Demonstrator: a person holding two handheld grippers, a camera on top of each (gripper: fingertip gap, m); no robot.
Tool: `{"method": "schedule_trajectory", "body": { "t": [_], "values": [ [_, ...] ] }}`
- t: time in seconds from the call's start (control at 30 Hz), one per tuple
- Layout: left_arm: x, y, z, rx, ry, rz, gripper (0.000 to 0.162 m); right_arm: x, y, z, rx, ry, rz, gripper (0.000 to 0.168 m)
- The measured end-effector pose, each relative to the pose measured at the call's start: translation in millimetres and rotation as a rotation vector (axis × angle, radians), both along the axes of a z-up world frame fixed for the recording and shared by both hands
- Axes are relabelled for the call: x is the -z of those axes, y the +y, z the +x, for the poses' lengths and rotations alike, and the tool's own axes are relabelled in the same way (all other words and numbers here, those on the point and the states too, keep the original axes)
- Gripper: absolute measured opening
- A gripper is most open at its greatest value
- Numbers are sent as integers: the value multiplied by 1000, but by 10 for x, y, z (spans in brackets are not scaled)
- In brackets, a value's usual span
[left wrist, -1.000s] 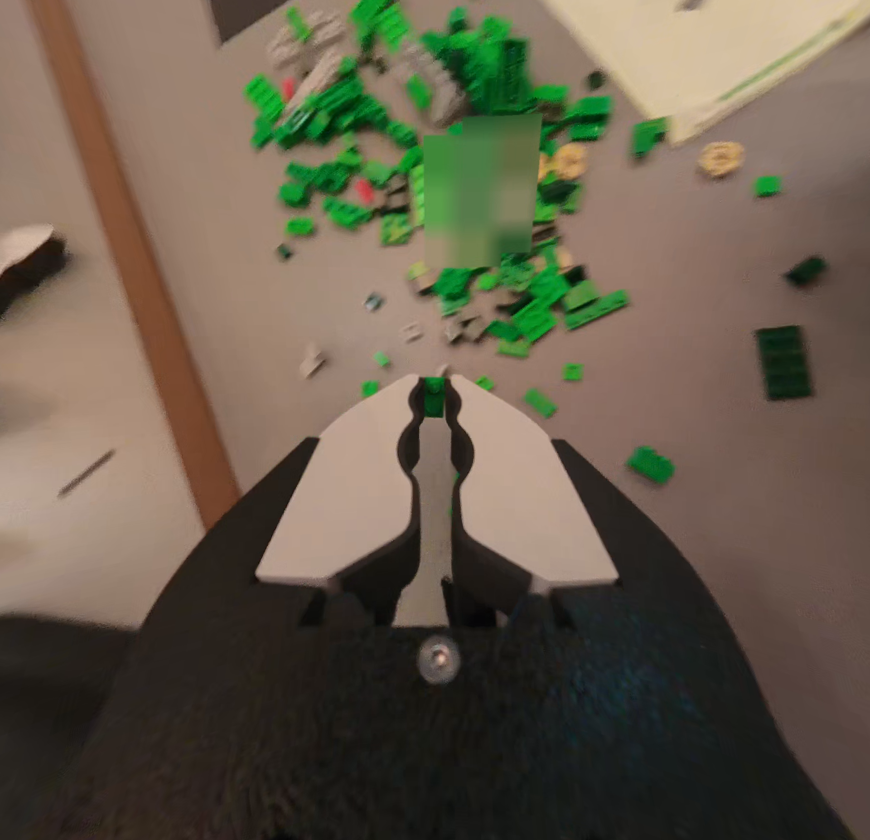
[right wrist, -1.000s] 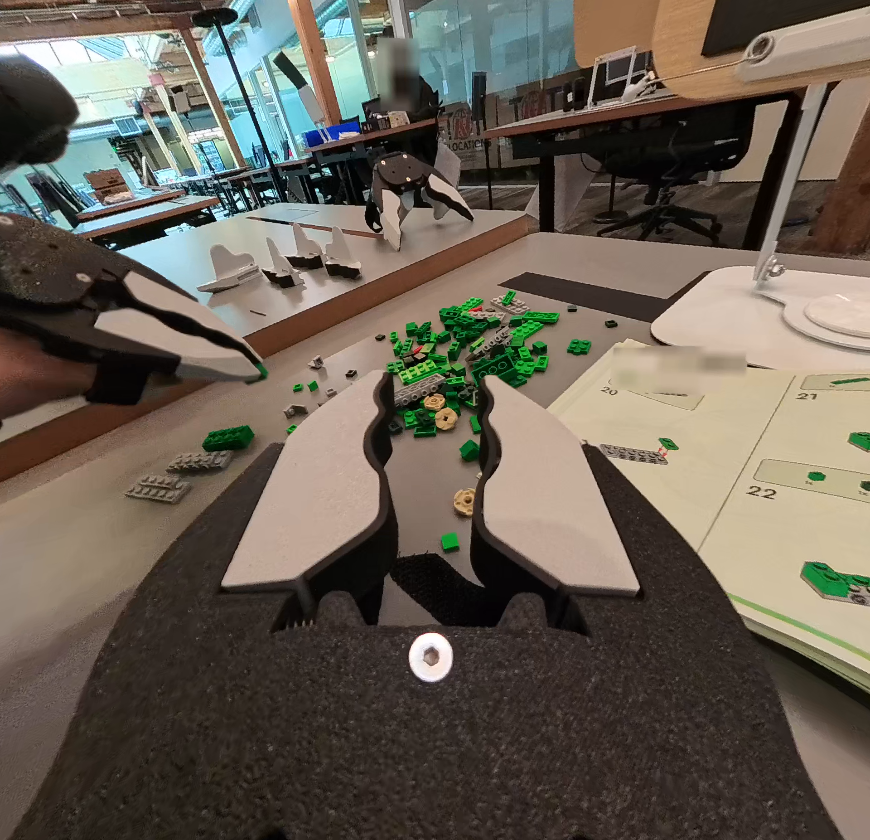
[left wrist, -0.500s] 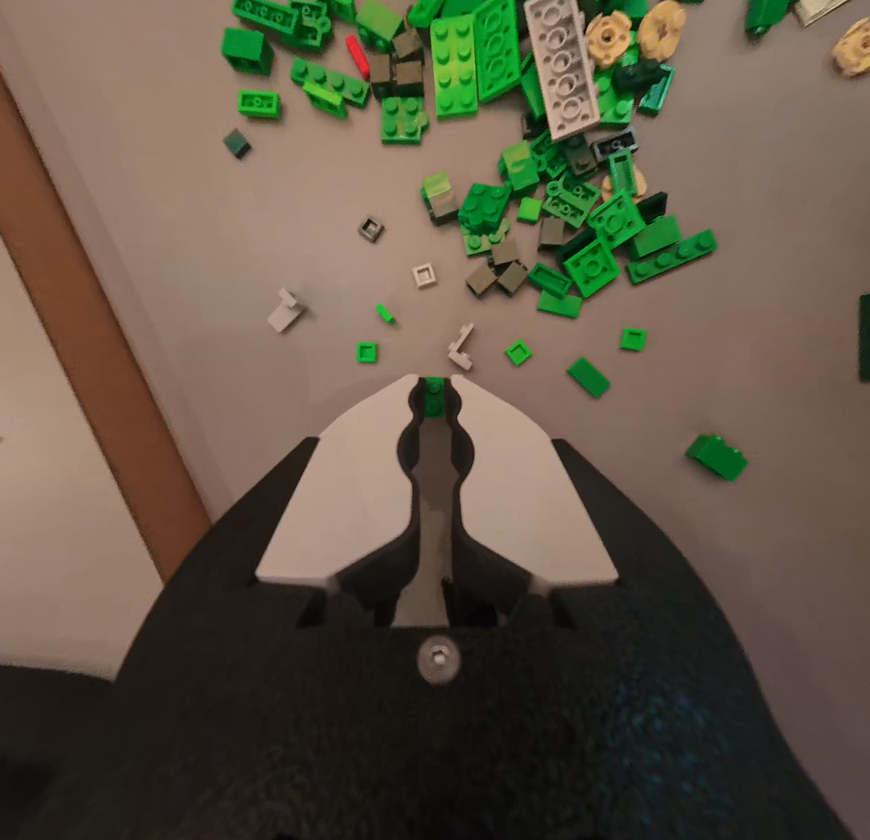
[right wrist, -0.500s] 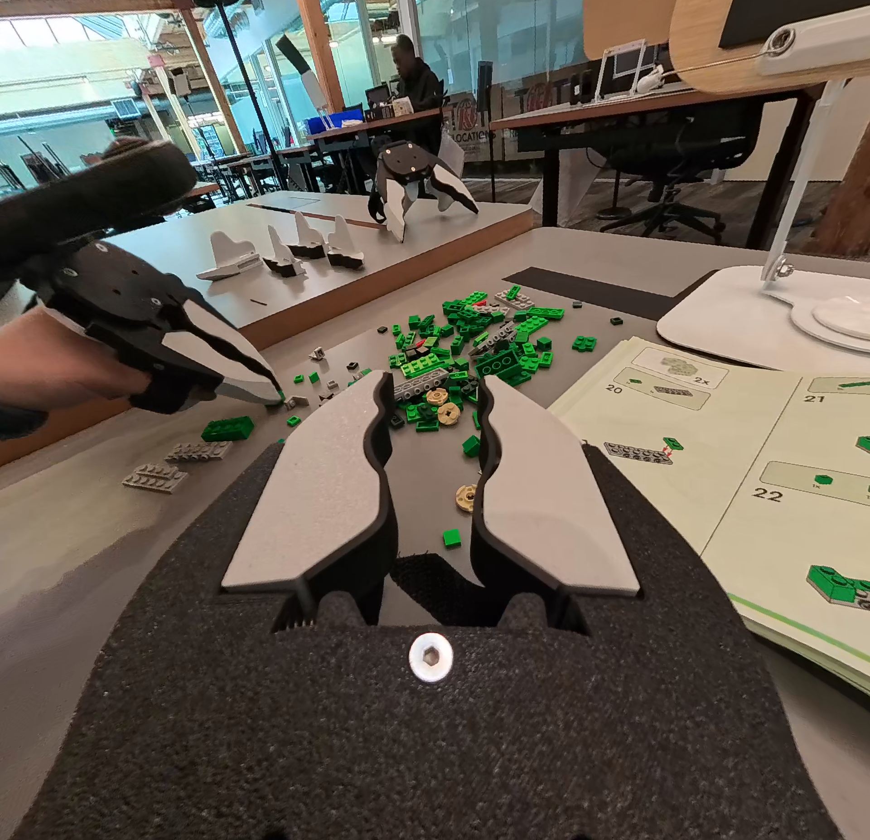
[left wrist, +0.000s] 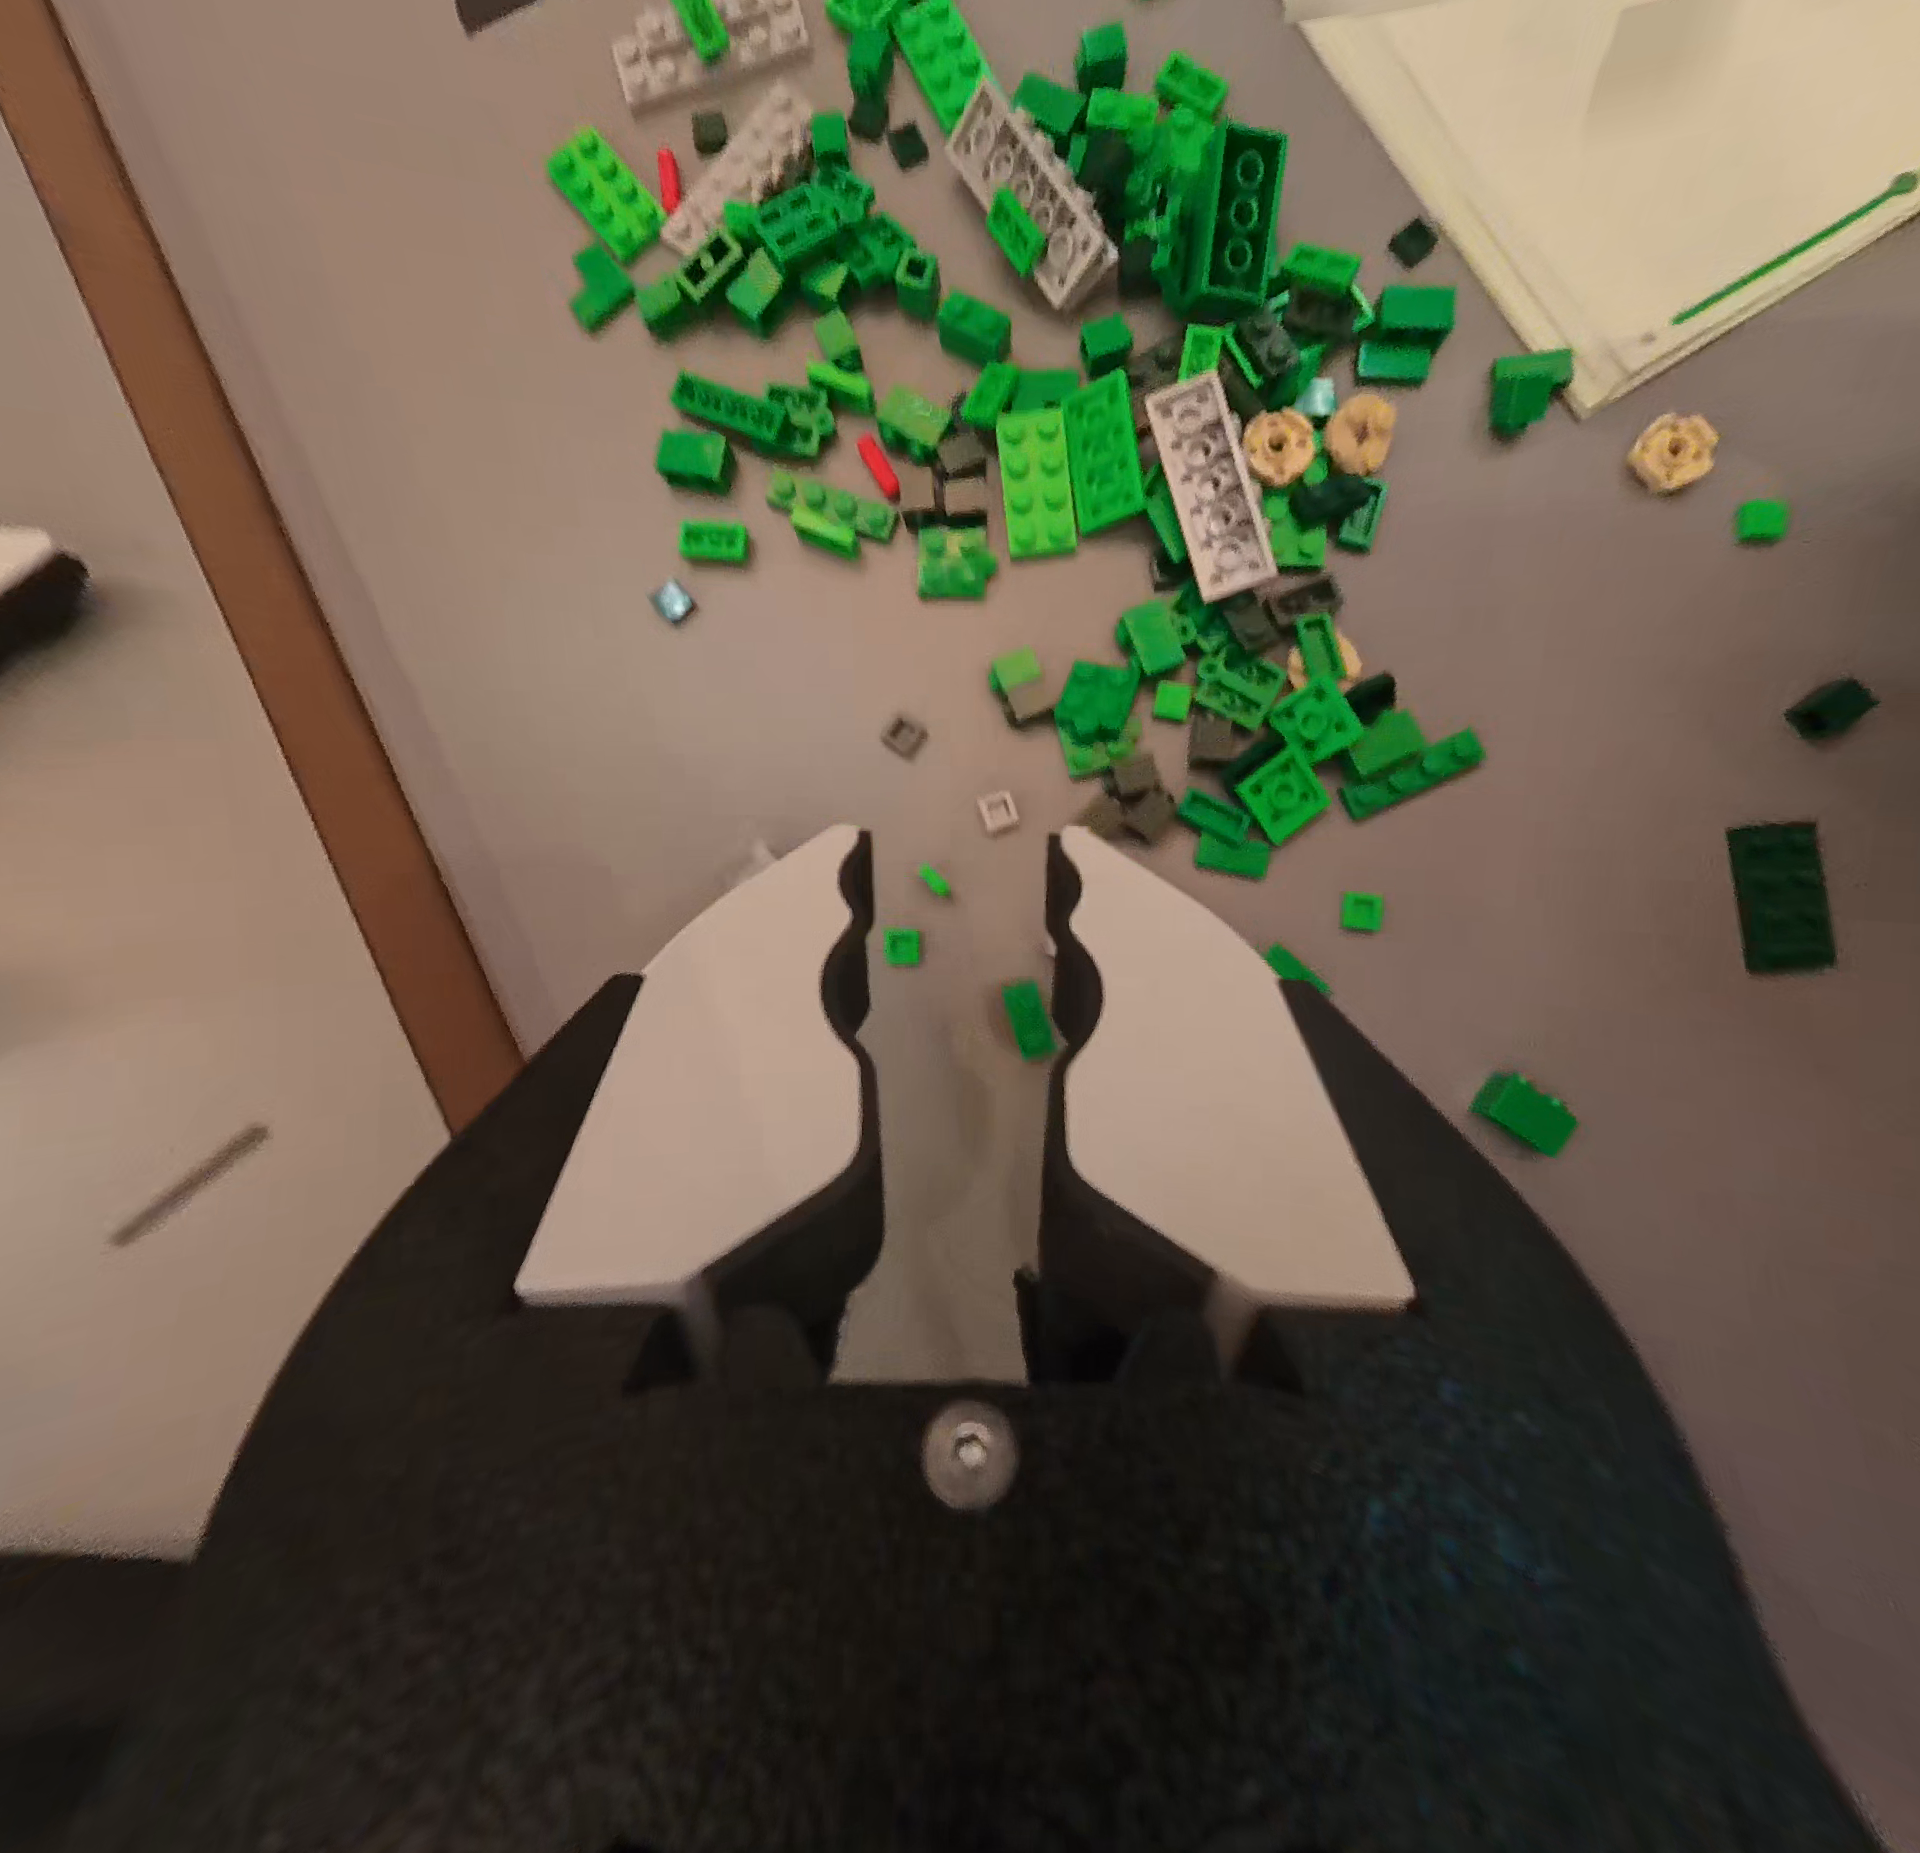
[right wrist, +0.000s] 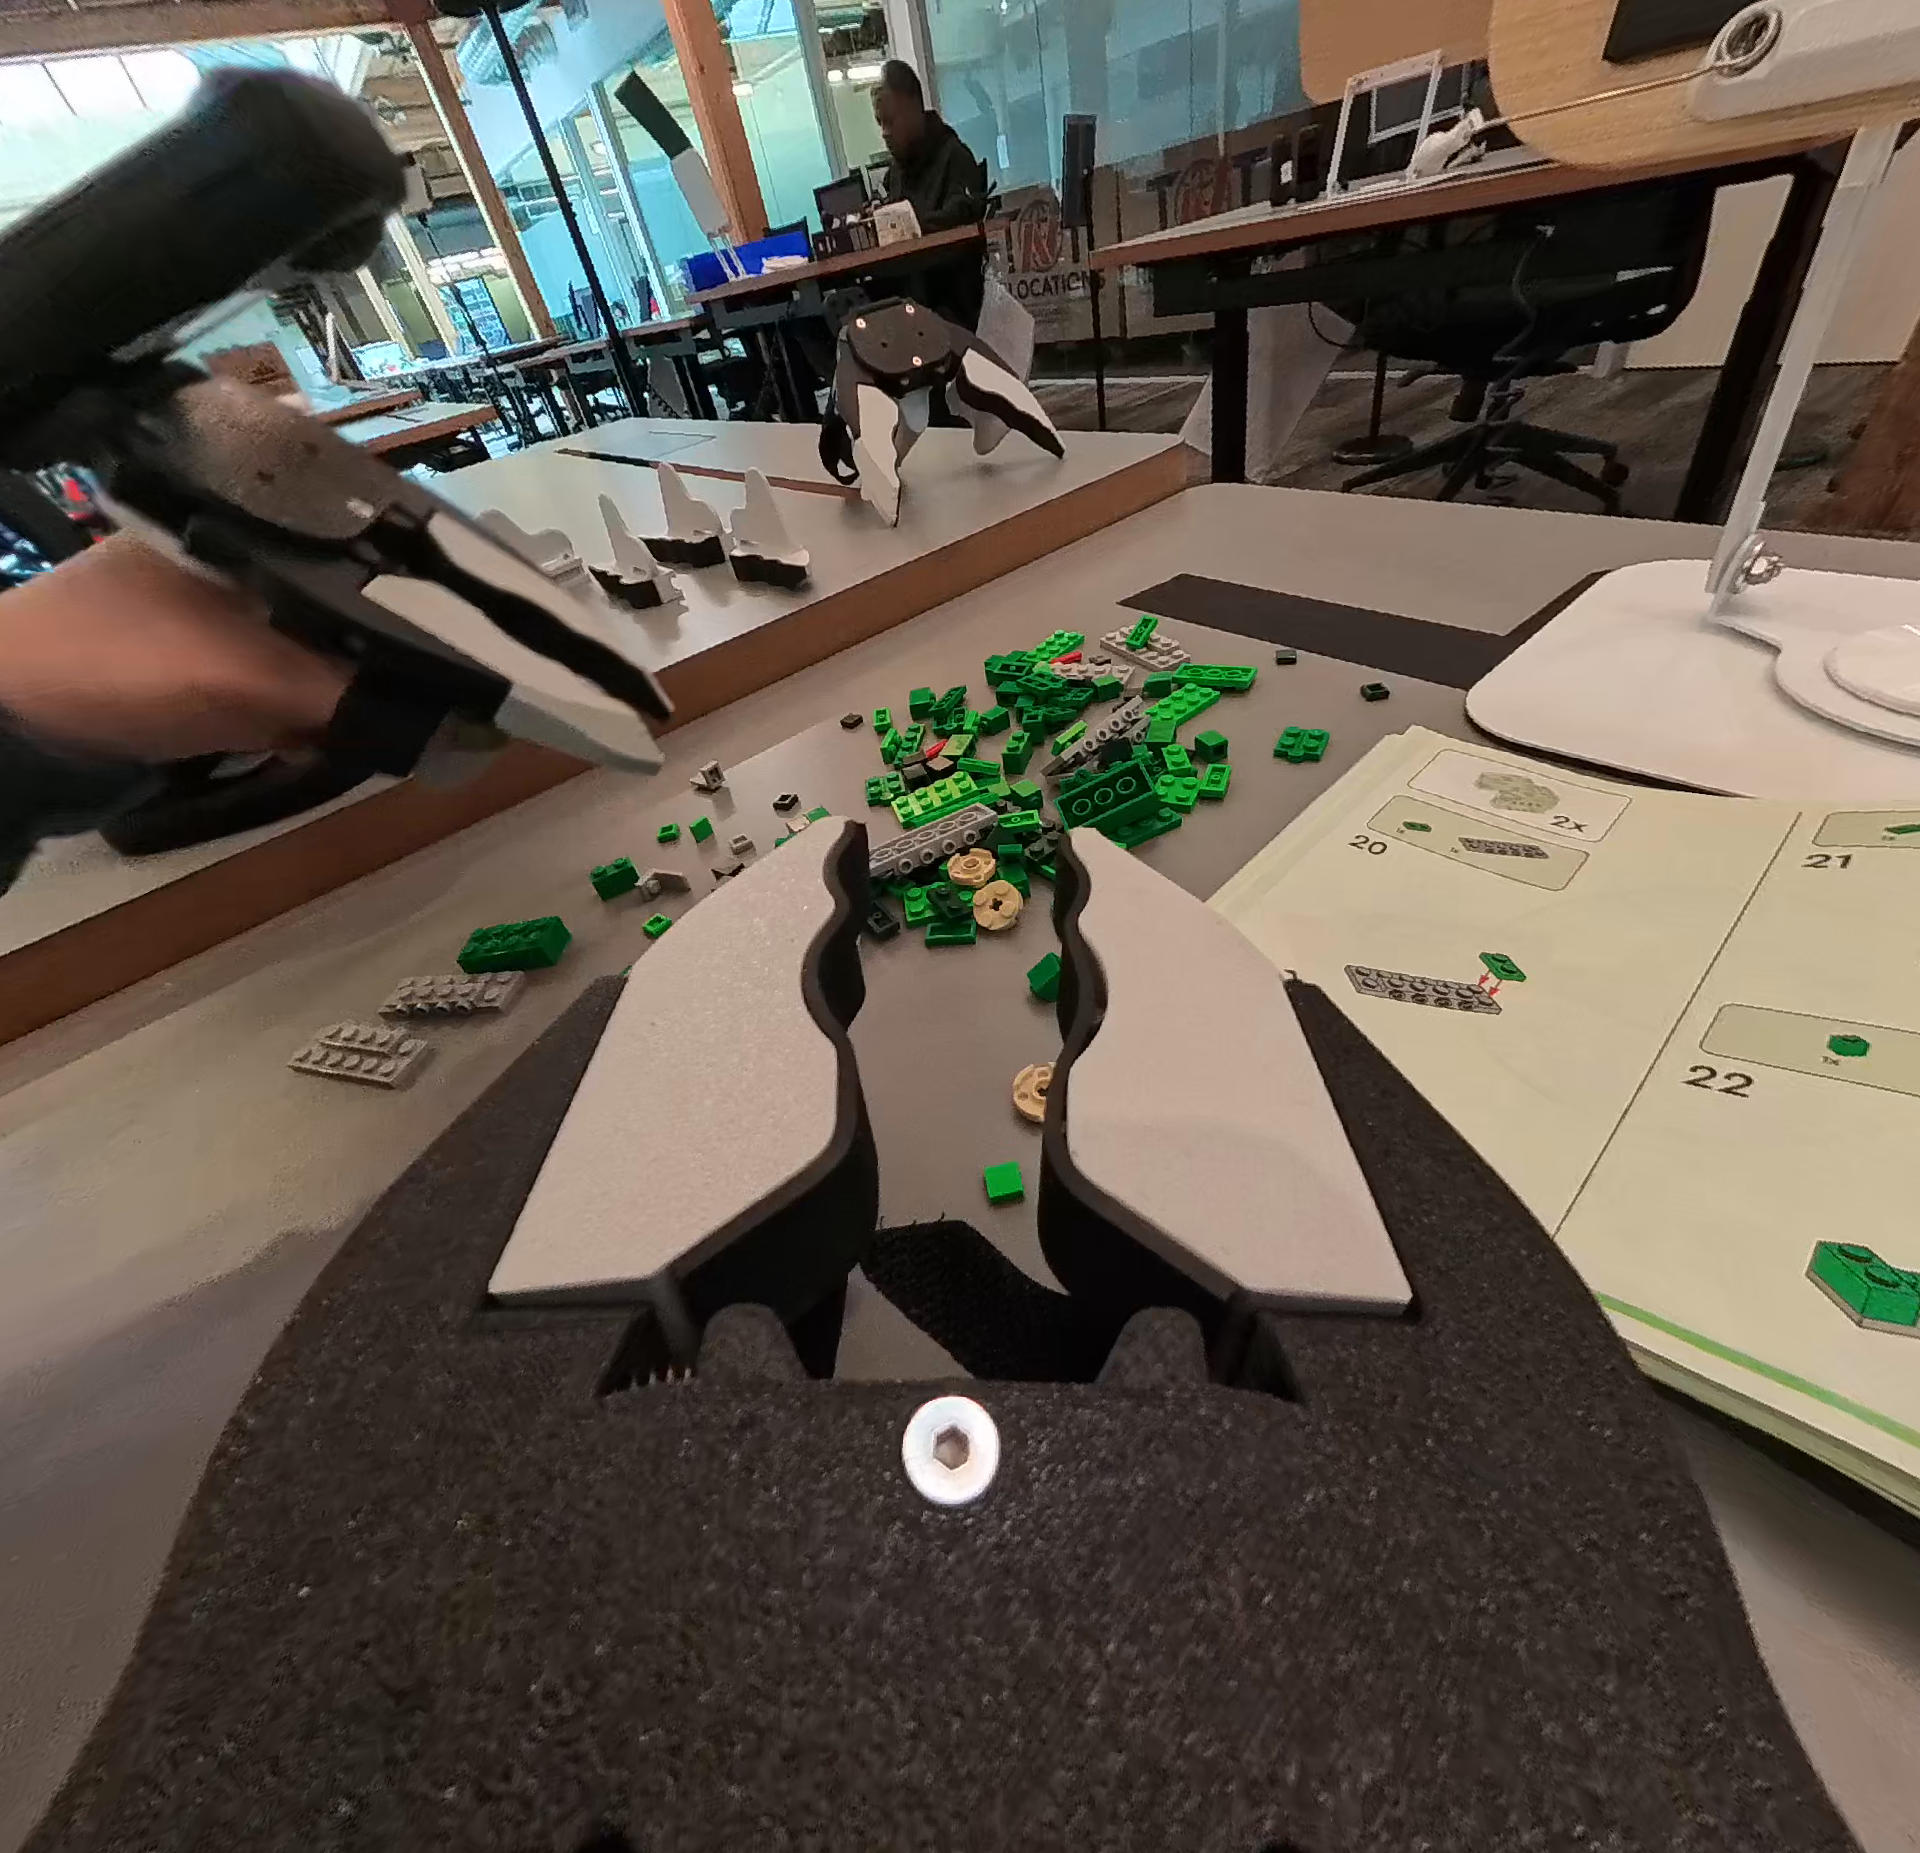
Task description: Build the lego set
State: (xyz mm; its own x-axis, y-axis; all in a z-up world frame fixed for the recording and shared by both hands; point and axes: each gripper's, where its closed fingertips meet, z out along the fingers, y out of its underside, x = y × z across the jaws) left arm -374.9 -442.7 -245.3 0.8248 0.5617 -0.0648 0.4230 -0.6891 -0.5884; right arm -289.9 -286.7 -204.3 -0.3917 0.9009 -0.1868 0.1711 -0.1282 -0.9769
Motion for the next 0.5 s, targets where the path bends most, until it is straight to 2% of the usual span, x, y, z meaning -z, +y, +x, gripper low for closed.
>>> {"method": "schedule_trajectory", "body": {
  "t": [0.23,0.37,0.5],
  "values": [
    [-38,466,-541,73,14,37,19,15,-4,-3,-6,-10,-5,33],
    [24,462,-854,-18,2,-5,16,10,4,0,-4,-7,-4,33],
    [-33,465,-966,-50,11,27,14,8,16,-4,-3,-10,-15,33]
  ]
}}
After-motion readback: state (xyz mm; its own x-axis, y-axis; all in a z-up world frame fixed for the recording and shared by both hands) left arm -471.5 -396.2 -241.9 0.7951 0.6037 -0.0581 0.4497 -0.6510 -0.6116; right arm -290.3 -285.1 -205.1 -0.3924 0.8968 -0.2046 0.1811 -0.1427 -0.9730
